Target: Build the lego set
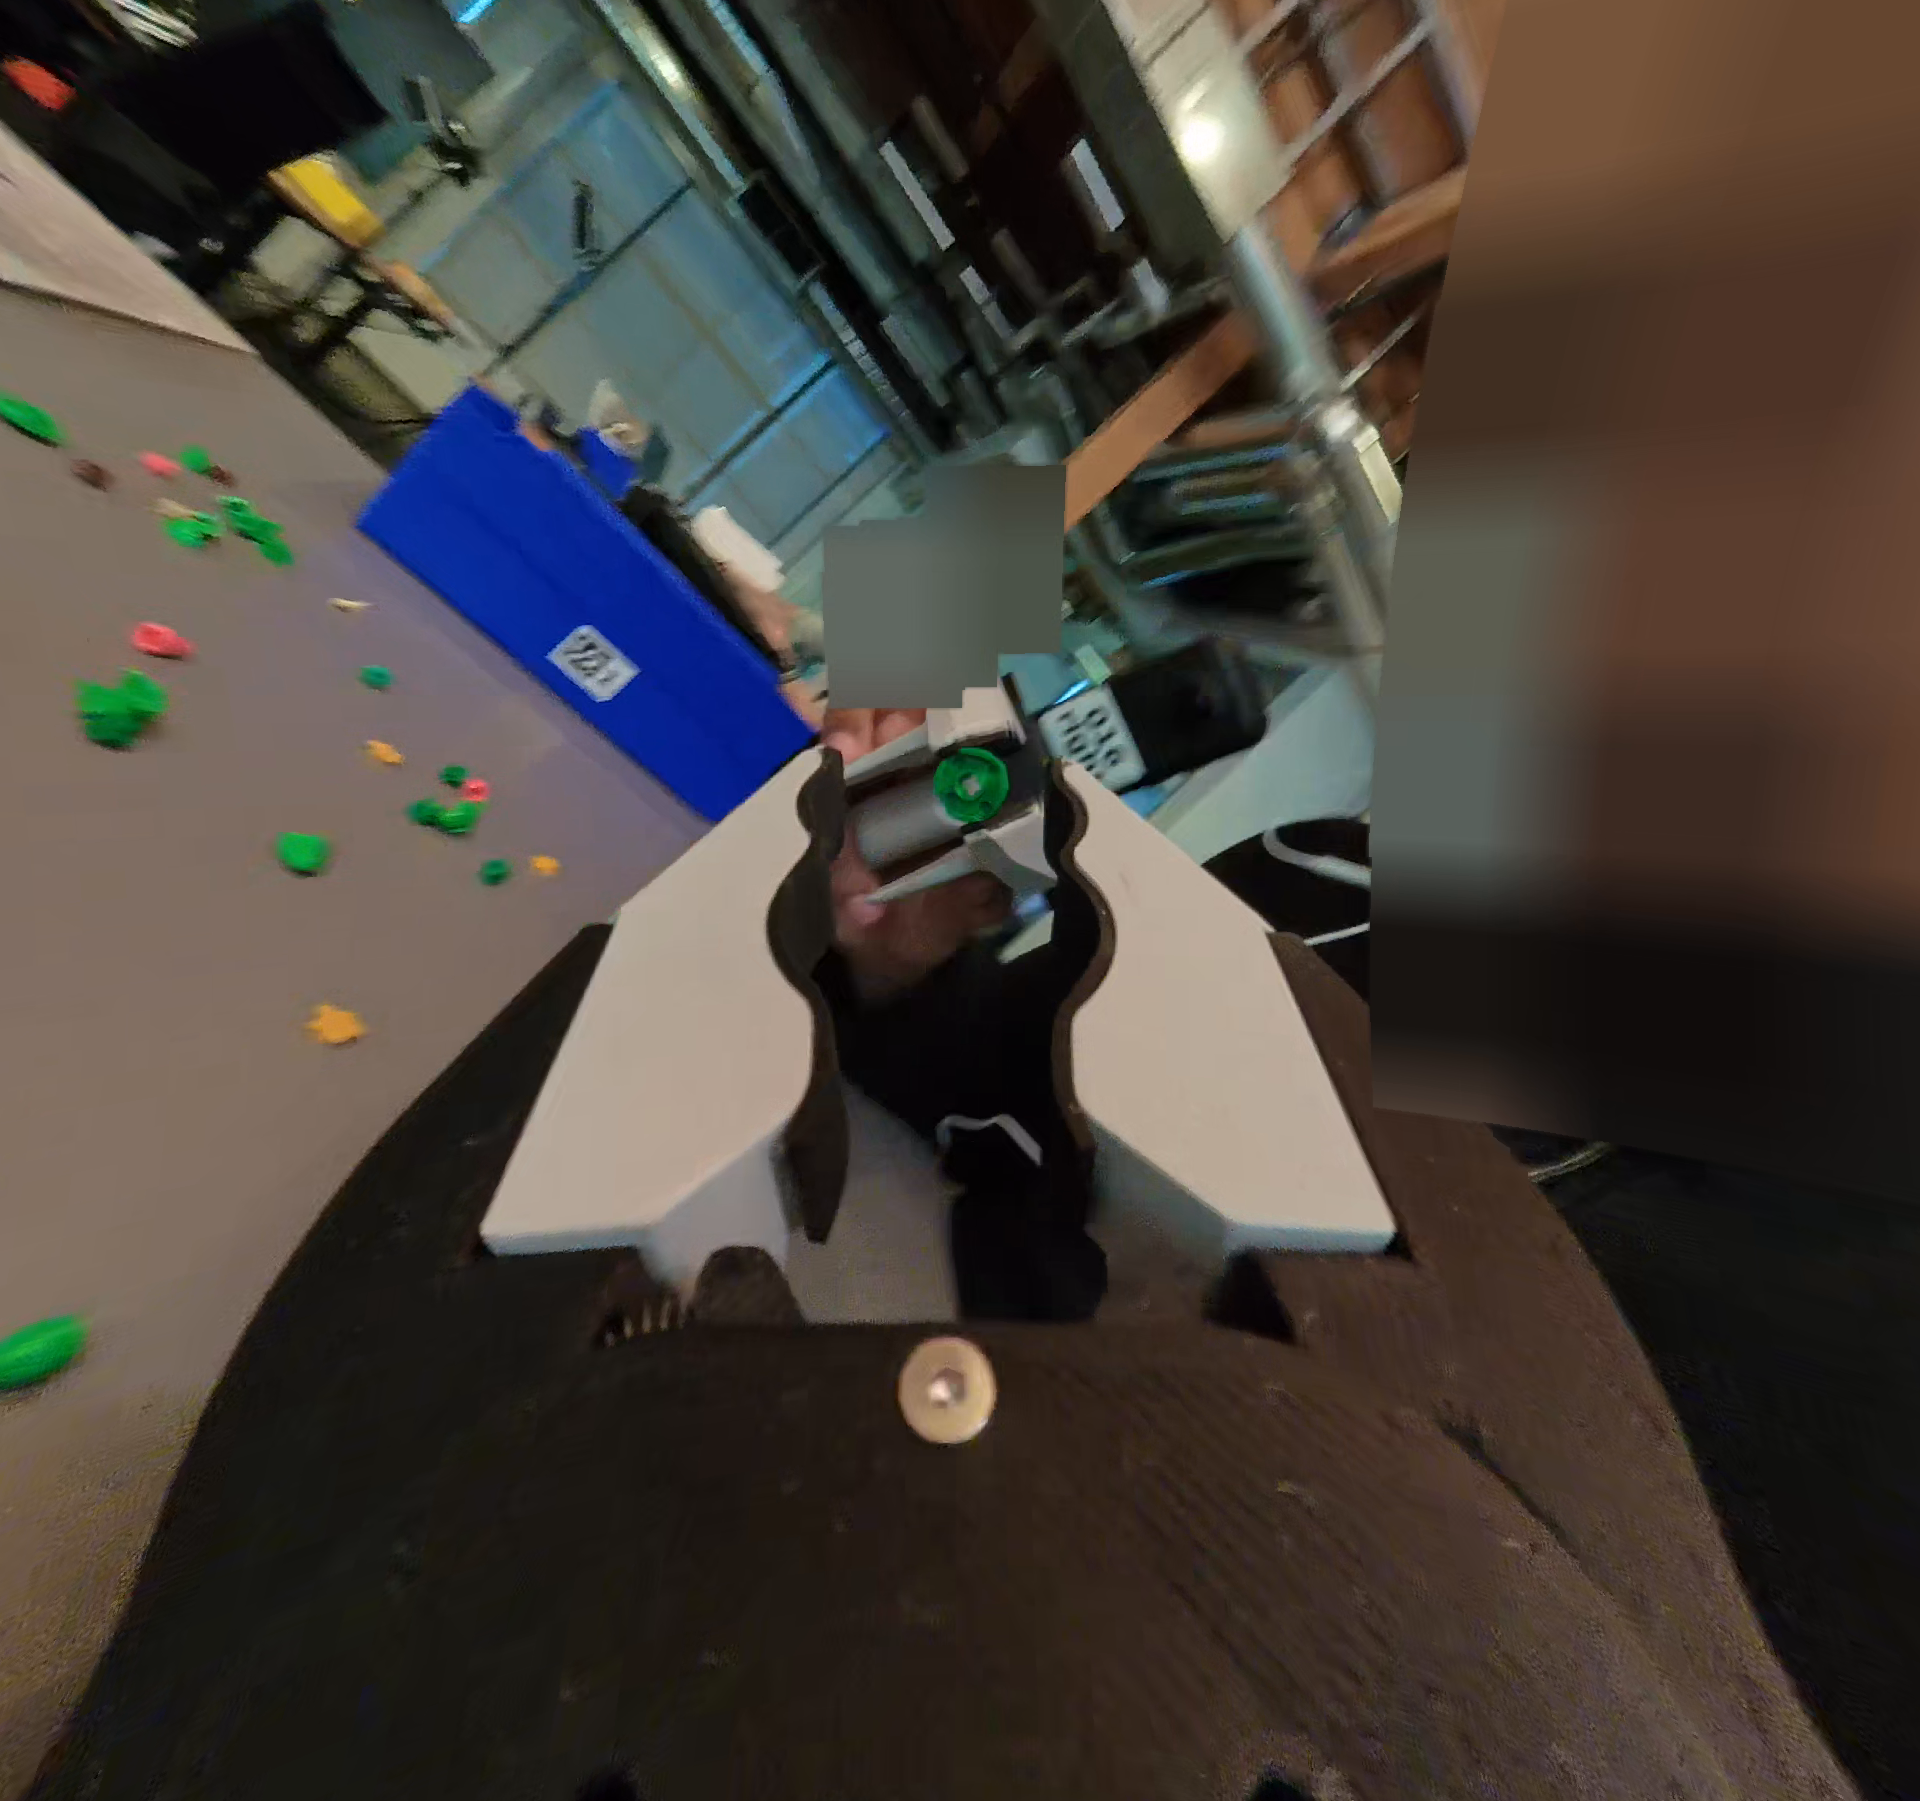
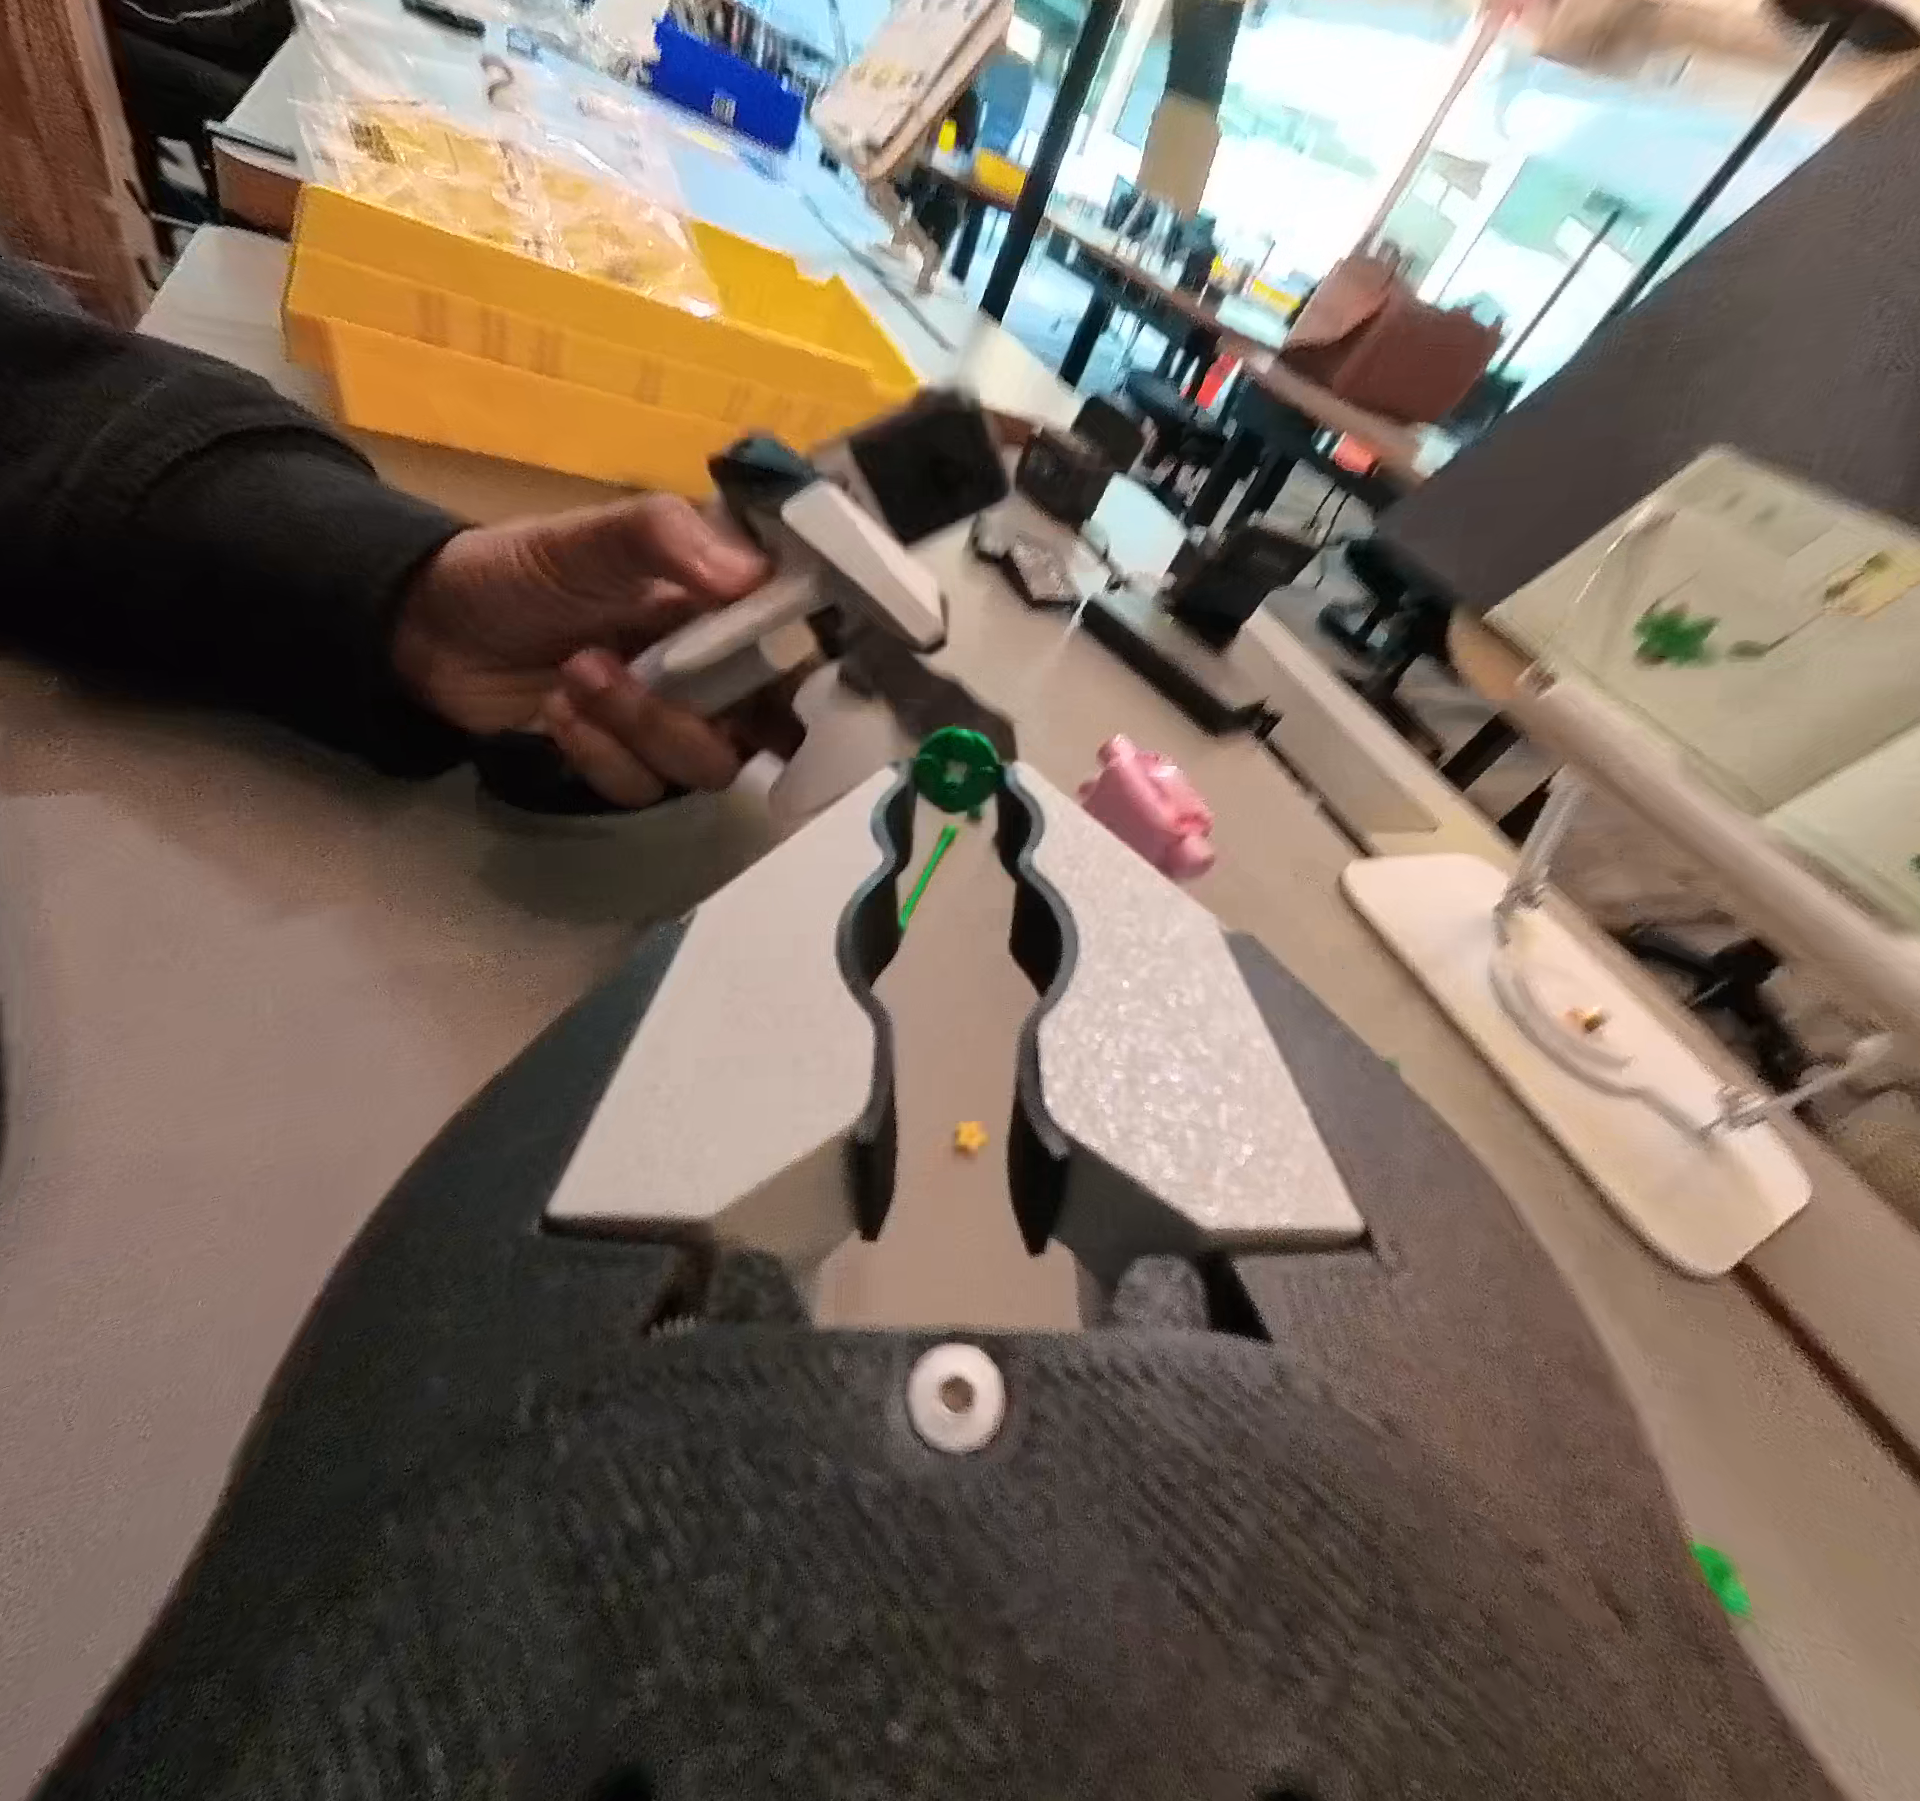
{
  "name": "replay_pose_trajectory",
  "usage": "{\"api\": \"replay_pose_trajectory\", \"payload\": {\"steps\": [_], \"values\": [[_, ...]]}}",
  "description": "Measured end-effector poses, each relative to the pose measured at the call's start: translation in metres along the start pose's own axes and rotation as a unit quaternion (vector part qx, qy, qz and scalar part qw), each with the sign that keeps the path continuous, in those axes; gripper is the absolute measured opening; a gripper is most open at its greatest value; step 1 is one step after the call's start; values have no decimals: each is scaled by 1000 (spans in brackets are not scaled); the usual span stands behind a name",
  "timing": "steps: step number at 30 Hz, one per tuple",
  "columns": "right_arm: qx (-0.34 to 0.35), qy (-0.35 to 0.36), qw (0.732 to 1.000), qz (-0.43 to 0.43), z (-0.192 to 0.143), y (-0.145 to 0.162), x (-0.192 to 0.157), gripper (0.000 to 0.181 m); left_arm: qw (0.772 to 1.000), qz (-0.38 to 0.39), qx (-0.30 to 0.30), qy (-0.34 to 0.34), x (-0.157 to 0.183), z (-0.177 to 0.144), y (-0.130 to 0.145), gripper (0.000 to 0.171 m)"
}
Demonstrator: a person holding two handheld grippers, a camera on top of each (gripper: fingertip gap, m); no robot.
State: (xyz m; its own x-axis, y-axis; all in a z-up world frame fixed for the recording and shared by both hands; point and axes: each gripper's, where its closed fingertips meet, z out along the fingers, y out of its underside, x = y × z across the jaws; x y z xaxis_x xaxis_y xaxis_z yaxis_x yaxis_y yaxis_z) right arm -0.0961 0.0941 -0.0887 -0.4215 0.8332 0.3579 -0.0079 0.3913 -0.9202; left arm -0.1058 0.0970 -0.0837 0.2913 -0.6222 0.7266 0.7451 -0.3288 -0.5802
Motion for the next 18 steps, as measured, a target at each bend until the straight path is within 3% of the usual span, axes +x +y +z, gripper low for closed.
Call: {"api": "replay_pose_trajectory", "payload": {"steps": [5,9,11,18], "values": [[-163,-75,979,101,0,54,-38,14,976,135,-124,-116,-15,-9,24,35],[-279,-91,950,107,-14,89,-67,14,933,133,-294,-161,-32,-24,81,51],[-309,-99,938,119,-19,95,-78,14,907,148,-350,-183,-39,-32,104,56],[-336,-112,914,196,-15,105,-97,14,890,130,-399,-179,-34,-26,135,69]]}}
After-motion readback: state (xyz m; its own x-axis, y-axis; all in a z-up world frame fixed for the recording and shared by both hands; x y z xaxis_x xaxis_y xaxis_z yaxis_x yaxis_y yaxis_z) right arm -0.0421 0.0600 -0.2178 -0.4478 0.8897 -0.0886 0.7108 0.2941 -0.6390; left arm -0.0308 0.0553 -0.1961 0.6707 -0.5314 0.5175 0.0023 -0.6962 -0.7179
